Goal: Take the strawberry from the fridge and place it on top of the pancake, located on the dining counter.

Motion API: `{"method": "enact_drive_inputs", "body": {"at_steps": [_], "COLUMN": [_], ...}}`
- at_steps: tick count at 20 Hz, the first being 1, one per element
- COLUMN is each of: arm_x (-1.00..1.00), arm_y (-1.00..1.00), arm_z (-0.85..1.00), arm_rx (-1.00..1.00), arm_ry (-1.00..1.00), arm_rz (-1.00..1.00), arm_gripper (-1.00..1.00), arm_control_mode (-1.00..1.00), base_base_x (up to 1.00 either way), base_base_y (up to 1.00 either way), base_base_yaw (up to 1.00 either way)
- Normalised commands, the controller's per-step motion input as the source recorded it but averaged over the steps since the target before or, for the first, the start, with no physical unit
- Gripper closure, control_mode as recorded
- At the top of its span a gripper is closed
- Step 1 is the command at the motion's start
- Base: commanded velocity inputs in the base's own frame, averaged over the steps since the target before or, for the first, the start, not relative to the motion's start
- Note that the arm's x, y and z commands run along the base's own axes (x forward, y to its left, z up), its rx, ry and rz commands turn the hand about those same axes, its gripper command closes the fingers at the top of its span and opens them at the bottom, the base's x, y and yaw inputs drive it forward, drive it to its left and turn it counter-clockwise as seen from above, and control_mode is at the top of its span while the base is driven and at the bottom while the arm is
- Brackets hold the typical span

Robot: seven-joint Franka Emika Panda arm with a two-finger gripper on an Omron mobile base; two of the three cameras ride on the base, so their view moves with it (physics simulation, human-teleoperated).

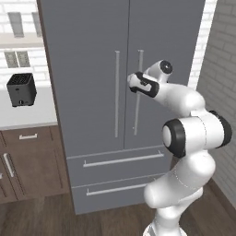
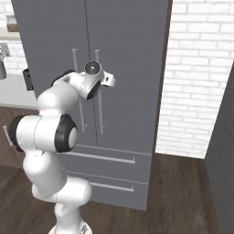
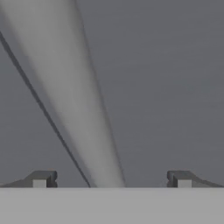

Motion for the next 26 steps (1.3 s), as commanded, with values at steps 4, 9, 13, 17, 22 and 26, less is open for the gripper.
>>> {"method": "enact_drive_inputs", "body": {"at_steps": [4,9,13,17,22,26], "arm_x": [0.53,0.57,0.58,0.48,0.09,-0.74], "arm_y": [0.00,0.04,0.16,0.09,0.03,-0.27], "arm_z": [-0.07,-0.19,-0.23,-0.13,-0.05,-0.01], "arm_rx": [0.00,0.00,0.00,0.00,0.00,0.00], "arm_ry": [0.00,-0.01,-0.02,0.00,0.07,0.01], "arm_rz": [0.00,0.00,0.00,0.01,0.00,-0.01], "arm_gripper": [-1.00,-1.00,1.00,1.00,1.00,1.00], "arm_control_mode": [-1.00,-1.00,-1.00,-1.00,-1.00,-1.00], "base_base_x": [0.00,0.00,0.00,0.00,0.00,0.00], "base_base_y": [0.00,0.00,0.00,0.00,0.00,0.00], "base_base_yaw": [0.00,0.00,0.00,0.00,0.00,0.00]}}
